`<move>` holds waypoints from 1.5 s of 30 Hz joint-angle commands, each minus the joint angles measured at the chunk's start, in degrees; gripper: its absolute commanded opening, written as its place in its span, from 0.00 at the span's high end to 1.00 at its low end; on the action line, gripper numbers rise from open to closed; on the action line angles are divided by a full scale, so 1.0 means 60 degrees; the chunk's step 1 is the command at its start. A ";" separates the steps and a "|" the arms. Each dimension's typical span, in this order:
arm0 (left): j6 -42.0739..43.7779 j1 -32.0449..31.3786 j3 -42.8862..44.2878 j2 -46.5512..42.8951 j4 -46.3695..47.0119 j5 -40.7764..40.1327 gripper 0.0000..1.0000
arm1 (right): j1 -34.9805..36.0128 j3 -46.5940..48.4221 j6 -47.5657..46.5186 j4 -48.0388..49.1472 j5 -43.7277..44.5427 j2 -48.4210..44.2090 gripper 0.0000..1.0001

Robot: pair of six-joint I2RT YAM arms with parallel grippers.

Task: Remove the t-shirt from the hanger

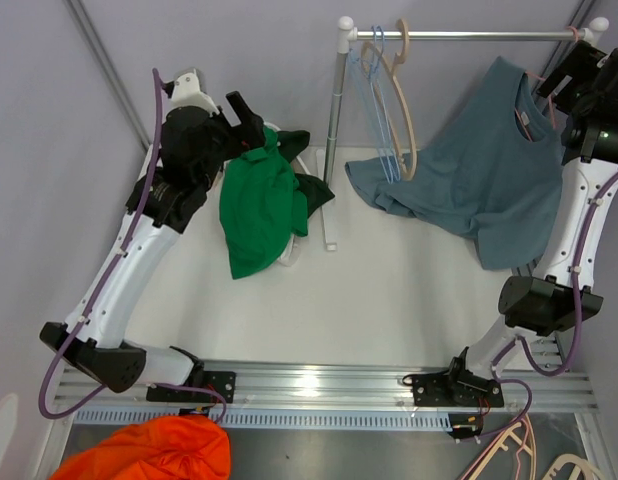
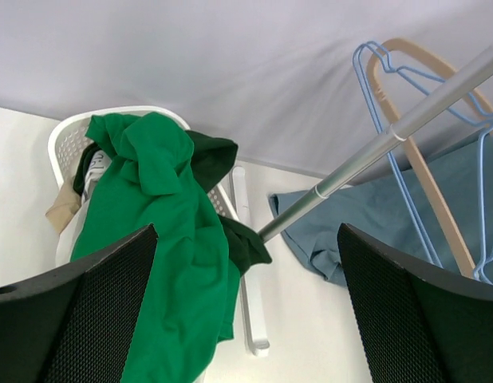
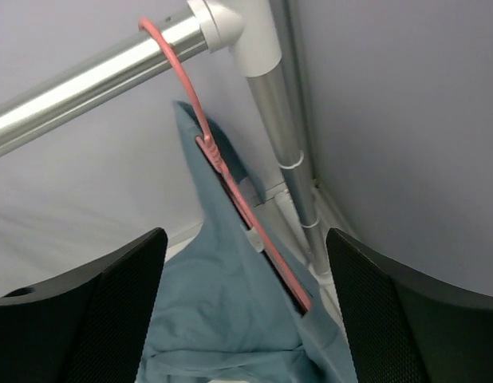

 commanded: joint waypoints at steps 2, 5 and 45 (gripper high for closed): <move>-0.0061 -0.0087 -0.0633 -0.0204 0.0822 -0.0176 0.00 | -0.0329 0.0496 0.0545 -0.0175 -0.1803 0.0454 0.18; 0.0084 -0.0087 -0.1117 -0.0263 0.1423 -0.0235 0.01 | -0.0344 0.0482 0.0561 -0.0072 -0.1994 0.0777 0.23; 0.0906 0.0191 -0.1133 0.1349 0.3255 -0.0147 0.00 | 0.1106 0.0848 -0.1256 0.2697 0.1244 0.2653 1.00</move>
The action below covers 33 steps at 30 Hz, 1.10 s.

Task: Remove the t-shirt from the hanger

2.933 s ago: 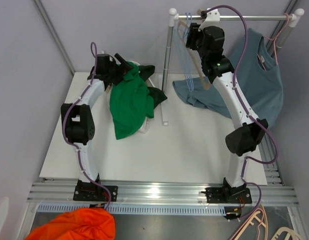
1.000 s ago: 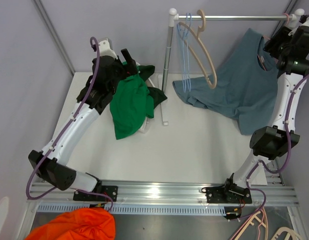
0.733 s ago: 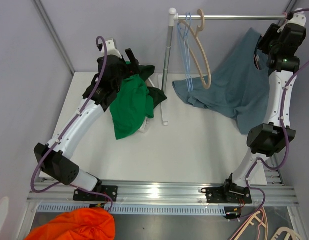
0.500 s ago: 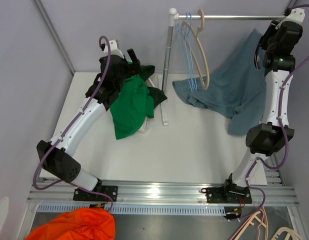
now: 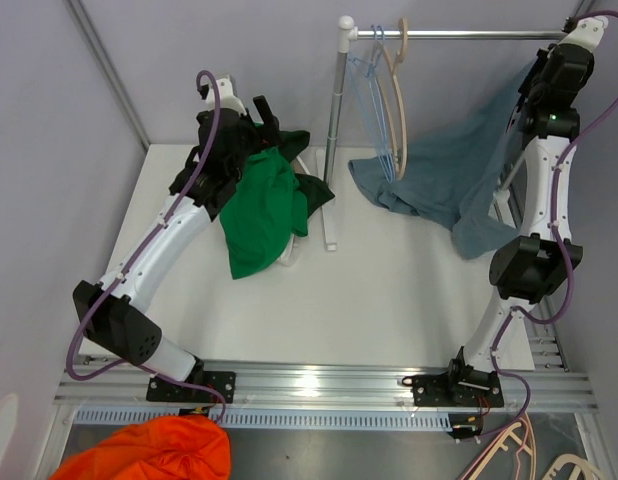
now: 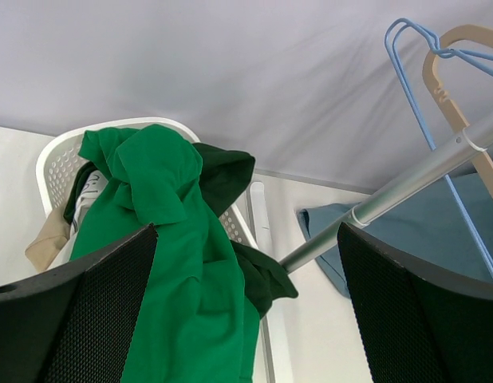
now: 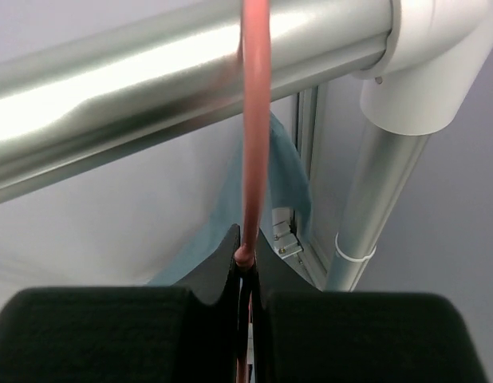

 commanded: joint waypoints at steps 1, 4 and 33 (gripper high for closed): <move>0.0174 0.0082 0.0040 -0.0083 0.0443 0.0126 0.00 | 0.0072 0.0556 0.0205 -0.0127 -0.0098 0.0146 1.00; 0.0144 0.0082 0.0040 -0.0068 0.0486 0.0228 0.01 | 0.0277 0.1025 0.0074 -0.0127 -0.0040 0.0190 1.00; 0.0203 -0.0255 -0.0662 -0.1854 0.0443 0.1294 0.01 | 0.1771 -0.2487 0.0541 -0.0740 -0.0378 -0.4306 1.00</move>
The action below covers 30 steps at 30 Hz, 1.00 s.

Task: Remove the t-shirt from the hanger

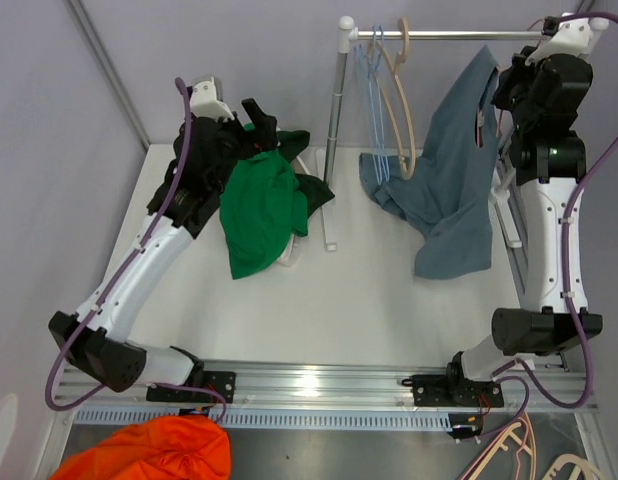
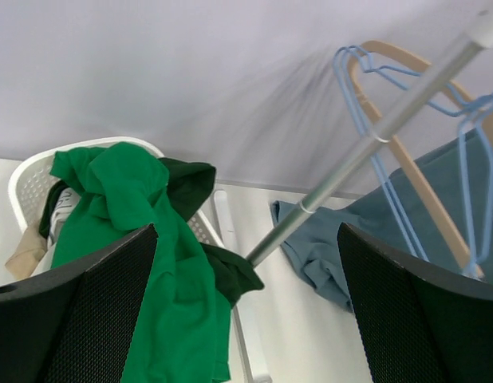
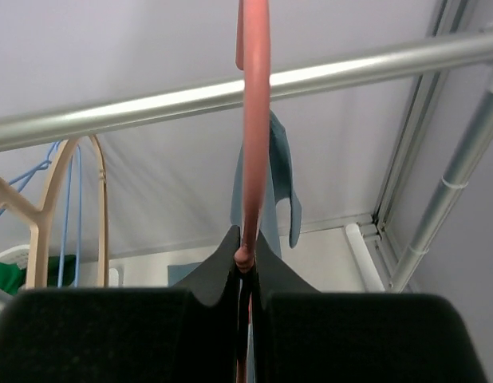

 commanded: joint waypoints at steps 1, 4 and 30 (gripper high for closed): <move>0.0199 -0.0135 -0.0127 -0.0660 0.0304 0.0798 0.01 | 0.0048 -0.0605 0.0462 0.0180 0.0904 -0.0815 1.00; 0.0403 -0.0353 -0.0419 -0.1055 0.0435 0.1458 0.00 | 0.0106 -0.1791 0.0974 0.0048 0.1607 -0.1403 1.00; 0.4520 -0.8131 -0.5020 -0.3183 0.3570 -0.0544 0.01 | 0.1923 -0.1796 0.3129 -0.3453 0.4290 -0.3529 1.00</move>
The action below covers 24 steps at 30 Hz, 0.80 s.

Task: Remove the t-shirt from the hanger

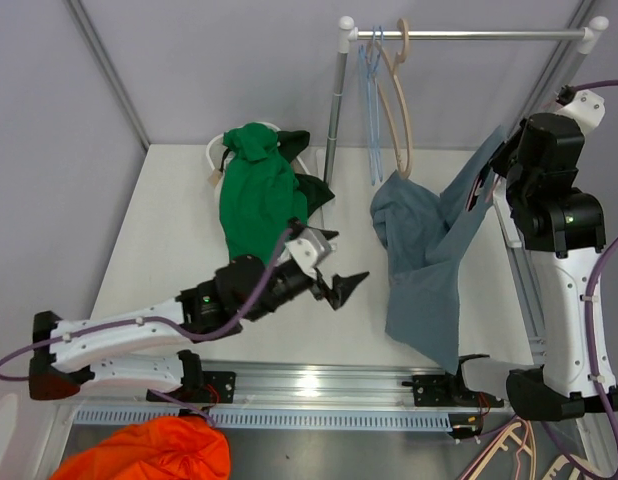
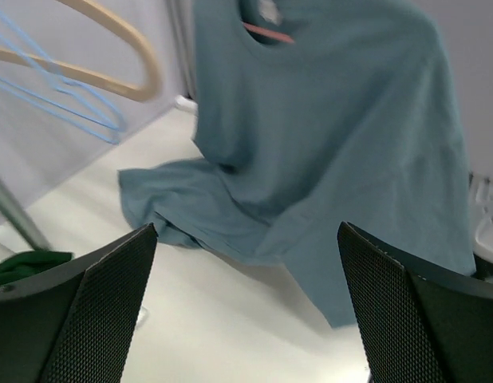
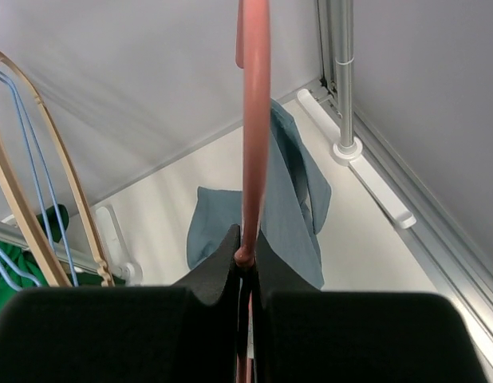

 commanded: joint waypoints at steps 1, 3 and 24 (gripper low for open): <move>0.0531 -0.0897 -0.0047 0.0716 0.0929 -0.1064 0.01 | 0.0073 0.0744 0.0255 0.0237 0.0331 0.0110 1.00; 0.0459 -0.1263 -0.0048 0.0952 0.1325 -0.1125 0.00 | 0.0102 0.0979 0.0269 0.0105 0.0536 0.0374 1.00; 0.0254 -0.1896 0.2498 0.4335 0.1854 -0.0789 0.00 | 0.0819 0.0657 0.0181 0.0368 0.0947 0.0770 1.00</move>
